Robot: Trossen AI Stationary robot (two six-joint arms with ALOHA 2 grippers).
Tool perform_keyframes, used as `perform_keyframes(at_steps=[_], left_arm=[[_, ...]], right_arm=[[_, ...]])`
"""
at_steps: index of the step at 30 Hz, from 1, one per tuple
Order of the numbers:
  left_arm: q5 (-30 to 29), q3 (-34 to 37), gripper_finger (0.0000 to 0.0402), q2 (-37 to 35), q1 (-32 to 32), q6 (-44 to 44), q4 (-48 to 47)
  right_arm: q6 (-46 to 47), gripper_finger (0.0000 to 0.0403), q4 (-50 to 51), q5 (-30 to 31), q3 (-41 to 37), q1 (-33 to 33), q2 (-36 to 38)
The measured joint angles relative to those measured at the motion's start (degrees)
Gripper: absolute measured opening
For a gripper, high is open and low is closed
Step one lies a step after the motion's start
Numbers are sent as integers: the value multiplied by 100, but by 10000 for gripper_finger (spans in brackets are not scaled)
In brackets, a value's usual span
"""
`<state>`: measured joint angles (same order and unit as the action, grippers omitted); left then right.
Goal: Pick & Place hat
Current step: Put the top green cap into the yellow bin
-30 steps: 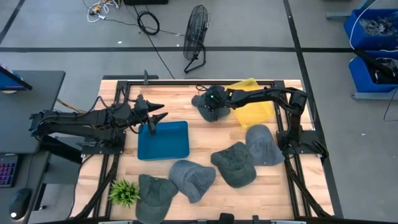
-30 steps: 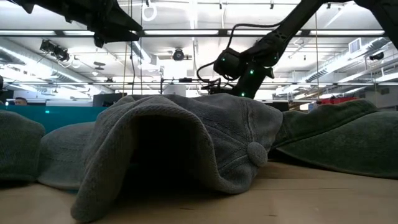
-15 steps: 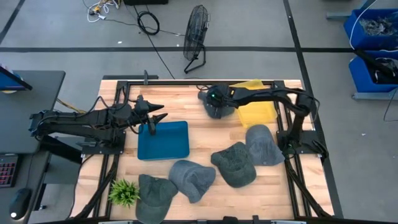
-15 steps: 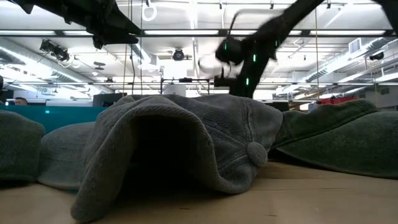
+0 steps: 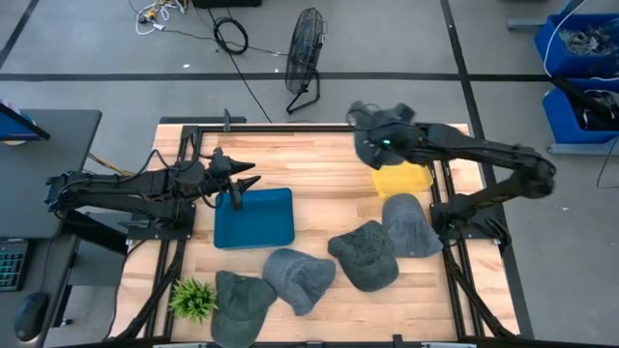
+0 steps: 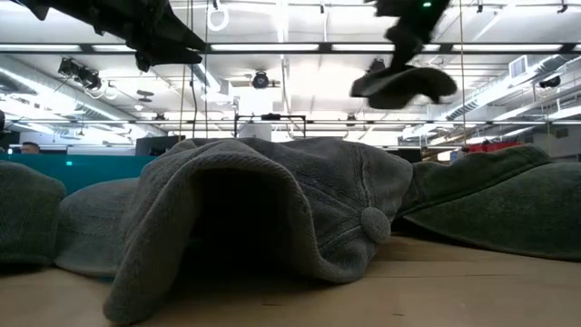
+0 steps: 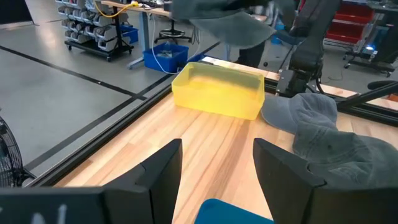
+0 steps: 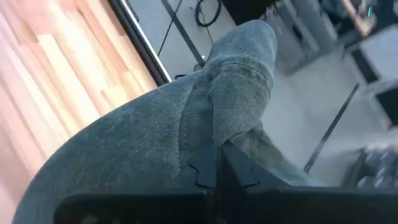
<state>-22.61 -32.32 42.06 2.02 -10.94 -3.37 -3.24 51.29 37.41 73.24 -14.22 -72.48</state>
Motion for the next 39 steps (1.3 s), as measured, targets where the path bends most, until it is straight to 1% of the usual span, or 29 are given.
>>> perform_keyframes(at_steps=[4,6,8,10,12,15,17,21,22,23,26,28,30,35,39], left_arm=[[0,0,202,0,0,-171,-78],[0,0,202,0,0,-166,-110],[0,0,202,0,-2,-164,-112],[0,0,202,0,-2,-162,-112],[0,0,202,0,-2,-164,-114],[0,0,202,0,-2,-164,-116],[0,0,202,0,0,-170,-118],[0,0,202,0,-2,-190,-116],[0,0,202,0,-2,-192,-114],[-2,0,202,0,0,-194,-110],[-6,0,202,-1,-2,-195,-110],[-7,0,202,0,-2,-195,-110],[-7,0,202,-2,0,-196,-108],[-11,0,202,0,-2,-197,-110],[-15,0,202,-1,-2,-197,-110]], right_arm=[[329,3,-191,-30,-998,2,640],[450,3,-548,-28,-1621,-8,853],[435,3,-1108,109,-2226,-47,968],[189,3,-1696,332,-2754,-113,979],[-315,3,-2124,579,-3241,-242,937],[-797,3,-2716,810,-3739,-460,826],[-1062,4,-3024,871,-3889,-589,790],[-1675,4,-3201,873,-4061,-910,694],[-1897,4,-3224,714,-4077,-1014,684],[-2141,4,-3196,426,-4107,-1128,662],[-2707,5,-3095,-593,-4182,-1423,539],[-2782,5,-3218,-964,-4182,-1535,444],[-2788,5,-3252,-1187,-4182,-1585,361],[-3118,6,-3595,-1340,-4182,-1587,169],[-3214,23,-4041,-1290,-4182,-1620,18]])
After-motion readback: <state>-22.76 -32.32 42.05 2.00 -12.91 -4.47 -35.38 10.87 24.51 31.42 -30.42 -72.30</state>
